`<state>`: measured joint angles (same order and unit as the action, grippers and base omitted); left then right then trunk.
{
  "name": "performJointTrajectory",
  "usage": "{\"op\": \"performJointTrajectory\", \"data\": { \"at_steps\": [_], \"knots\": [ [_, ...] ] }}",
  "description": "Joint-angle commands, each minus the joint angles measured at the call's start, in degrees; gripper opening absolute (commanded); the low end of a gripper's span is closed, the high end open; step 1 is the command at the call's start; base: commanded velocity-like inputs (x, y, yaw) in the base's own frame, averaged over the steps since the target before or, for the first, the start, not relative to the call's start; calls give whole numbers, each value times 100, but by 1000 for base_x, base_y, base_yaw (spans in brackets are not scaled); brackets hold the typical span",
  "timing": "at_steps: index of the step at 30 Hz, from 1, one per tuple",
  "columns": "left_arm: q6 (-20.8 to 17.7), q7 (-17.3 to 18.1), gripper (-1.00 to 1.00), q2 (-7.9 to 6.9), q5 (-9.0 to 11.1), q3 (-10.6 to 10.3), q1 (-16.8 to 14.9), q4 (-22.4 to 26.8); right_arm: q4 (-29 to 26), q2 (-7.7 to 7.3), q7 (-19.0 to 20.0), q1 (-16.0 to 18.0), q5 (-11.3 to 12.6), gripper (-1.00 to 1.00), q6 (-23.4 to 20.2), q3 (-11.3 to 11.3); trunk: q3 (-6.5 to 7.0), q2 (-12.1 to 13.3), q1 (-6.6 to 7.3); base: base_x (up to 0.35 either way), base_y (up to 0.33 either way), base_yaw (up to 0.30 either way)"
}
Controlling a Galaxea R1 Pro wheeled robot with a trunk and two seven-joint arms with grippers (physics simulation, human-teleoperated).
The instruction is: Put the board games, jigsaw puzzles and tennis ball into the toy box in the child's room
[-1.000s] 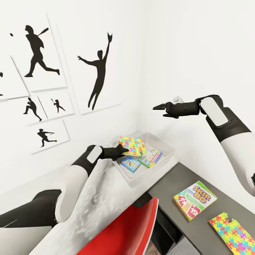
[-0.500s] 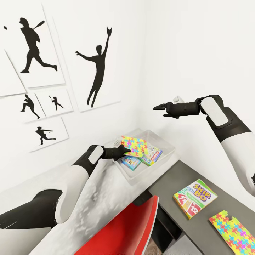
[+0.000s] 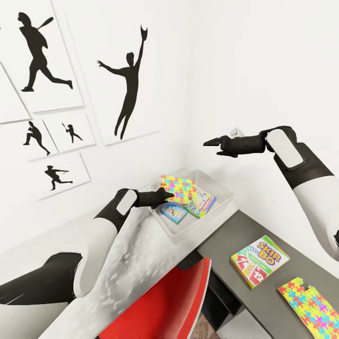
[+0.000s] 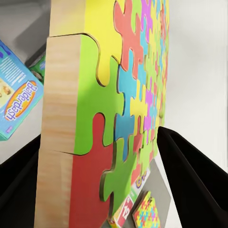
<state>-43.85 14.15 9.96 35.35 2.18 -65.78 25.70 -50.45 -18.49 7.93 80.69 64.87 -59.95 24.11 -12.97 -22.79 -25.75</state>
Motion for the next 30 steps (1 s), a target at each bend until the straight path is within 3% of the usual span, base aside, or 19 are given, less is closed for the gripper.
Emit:
{"op": "performJointTrajectory", "data": {
  "at_steps": [1, 6, 11, 14, 20, 30],
  "knots": [
    [-47, 9, -100, 3, -21, 21, -5, 32, 1, -6, 60, 8, -53, 100, -5, 15, -22, -13, -3, 0, 0, 0],
    [-81, 48, -100, 3, -20, 19, -5, 80, 1, -5, 60, 8, -53, 100, -5, 15, -68, -13, -3, 0, 0, 0],
    [-119, 373, -100, 3, -20, 11, -5, 91, 1, -4, 60, 8, -53, 100, -5, 15, -114, -13, -3, 0, 0, 0],
    [-149, 500, -100, 3, -20, -130, -5, 93, 1, -5, 60, 8, -53, 100, -5, 15, -142, -13, -3, 0, 0, 0],
    [-158, 540, -100, 3, -20, -354, -5, 93, 1, -5, 60, 8, -53, 100, -5, 15, -198, -13, -3, 0, 0, 0],
    [-159, 525, -100, 3, -16, -391, -5, 87, 1, -5, 60, 8, -53, 100, -5, 15, -291, -13, -3, 0, 0, 0]
  ]
}}
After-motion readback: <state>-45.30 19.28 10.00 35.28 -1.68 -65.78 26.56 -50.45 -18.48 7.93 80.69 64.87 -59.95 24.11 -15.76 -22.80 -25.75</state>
